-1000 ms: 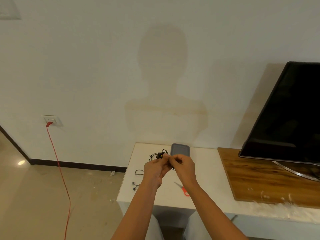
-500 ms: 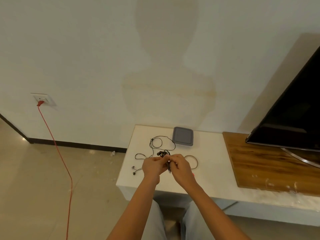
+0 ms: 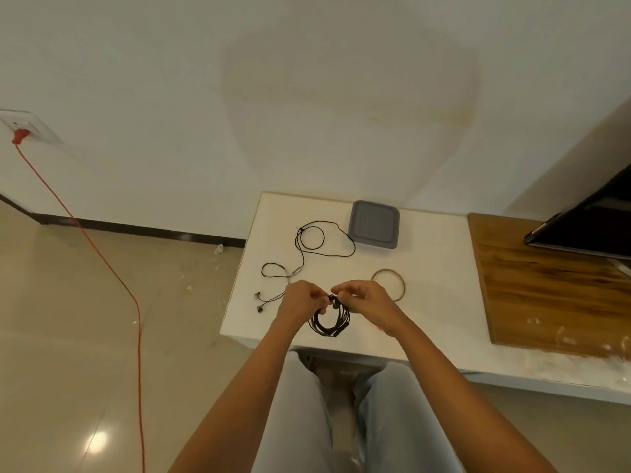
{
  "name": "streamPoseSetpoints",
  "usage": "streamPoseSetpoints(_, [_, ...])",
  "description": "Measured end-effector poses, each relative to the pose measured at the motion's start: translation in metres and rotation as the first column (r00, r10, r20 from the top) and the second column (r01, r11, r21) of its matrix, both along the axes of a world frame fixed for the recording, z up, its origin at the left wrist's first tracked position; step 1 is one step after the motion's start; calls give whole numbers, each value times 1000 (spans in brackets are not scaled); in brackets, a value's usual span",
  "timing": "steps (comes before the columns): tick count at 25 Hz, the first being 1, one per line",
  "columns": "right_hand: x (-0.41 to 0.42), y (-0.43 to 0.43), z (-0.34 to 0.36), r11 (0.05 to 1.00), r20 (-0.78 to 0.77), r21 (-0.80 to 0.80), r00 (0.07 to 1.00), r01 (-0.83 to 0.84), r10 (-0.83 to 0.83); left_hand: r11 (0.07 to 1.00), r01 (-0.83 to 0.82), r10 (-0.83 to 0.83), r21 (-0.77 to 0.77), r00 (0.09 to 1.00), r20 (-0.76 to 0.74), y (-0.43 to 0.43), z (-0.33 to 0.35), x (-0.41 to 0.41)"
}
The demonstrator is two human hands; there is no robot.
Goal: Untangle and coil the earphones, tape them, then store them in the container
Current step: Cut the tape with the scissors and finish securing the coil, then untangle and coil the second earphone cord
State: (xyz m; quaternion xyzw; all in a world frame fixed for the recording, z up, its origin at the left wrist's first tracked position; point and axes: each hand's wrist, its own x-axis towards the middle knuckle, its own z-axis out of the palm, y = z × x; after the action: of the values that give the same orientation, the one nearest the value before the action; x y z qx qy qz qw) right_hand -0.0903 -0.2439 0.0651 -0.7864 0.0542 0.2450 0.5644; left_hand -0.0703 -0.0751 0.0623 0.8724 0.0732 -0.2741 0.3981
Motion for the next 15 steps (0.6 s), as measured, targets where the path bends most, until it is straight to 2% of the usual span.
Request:
streamPoseSetpoints(3, [8, 7, -23, 998, -40, 31, 998, 59, -58, 998, -27, 30, 58, 998, -51, -4, -24, 19])
streamPoseSetpoints(5, [15, 13, -41, 989, 17, -71, 992, 126, -125, 985, -169, 165, -42, 982, -87, -7, -40, 25])
streamPoseSetpoints(7, [22, 18, -58, 962, 45, -129, 971, 240, -236, 921, -343, 334, -183, 939, -78, -6, -55, 26])
streamPoseSetpoints(10, [29, 19, -81, 926, 62, -204, 948, 318, -312, 829, -495, 475, -261, 869, -140, -5, -78, 27])
streamPoseSetpoints(12, [29, 16, -89, 931, 70, -224, 957, 289, -280, 854, -472, 463, -217, 881, -96, -6, -86, 27])
streamPoseSetpoints(15, [25, 8, -90, 941, 99, -221, 966, 256, -240, 895, -431, 442, -111, 890, 111, -5, -83, 26])
